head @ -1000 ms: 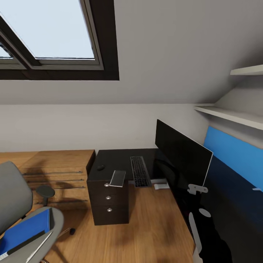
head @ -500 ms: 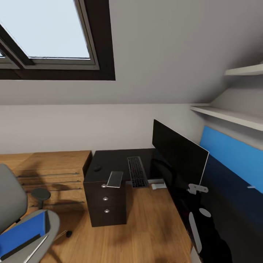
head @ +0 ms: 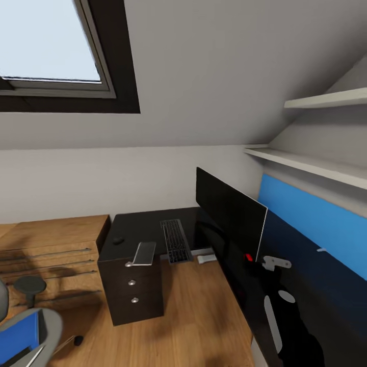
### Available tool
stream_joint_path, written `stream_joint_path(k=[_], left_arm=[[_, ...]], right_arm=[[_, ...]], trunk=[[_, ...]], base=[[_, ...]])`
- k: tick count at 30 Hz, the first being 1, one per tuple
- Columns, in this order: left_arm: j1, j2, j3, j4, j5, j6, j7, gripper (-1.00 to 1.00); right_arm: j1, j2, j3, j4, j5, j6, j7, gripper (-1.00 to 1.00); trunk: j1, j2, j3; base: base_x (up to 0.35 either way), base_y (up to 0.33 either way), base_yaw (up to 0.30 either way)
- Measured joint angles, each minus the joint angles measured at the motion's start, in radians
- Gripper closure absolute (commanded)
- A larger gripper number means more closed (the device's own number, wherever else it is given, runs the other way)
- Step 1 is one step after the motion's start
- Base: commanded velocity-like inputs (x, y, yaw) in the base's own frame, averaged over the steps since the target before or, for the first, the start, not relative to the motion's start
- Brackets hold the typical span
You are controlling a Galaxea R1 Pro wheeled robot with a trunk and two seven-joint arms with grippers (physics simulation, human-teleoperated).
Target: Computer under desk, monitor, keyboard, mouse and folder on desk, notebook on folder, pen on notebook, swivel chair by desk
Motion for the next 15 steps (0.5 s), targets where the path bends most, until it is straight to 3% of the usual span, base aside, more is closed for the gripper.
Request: stream_joint_path(k=[9, 15], left_arm=[[0.0, 0.001, 0.0, 0.0, 0.0, 0.0, 0.0, -1.0], [0.0, 0.0, -0.001, 0.0, 0.0, 0.0, -0.001, -1.0]], right_arm=[[0.0, -0.001, -0.001, 0.0, 0.0, 0.0, 0.0, -1.0], [0.0, -0.001, -0.018, 0.0, 0.0, -0.012, 0.0, -1.0]], trunk=[[0.0, 0.0, 0.004], [0.0, 0.0, 0.005]], base=[[0.01, 0.0, -0.247], [0.167, 0.0, -0.212]])
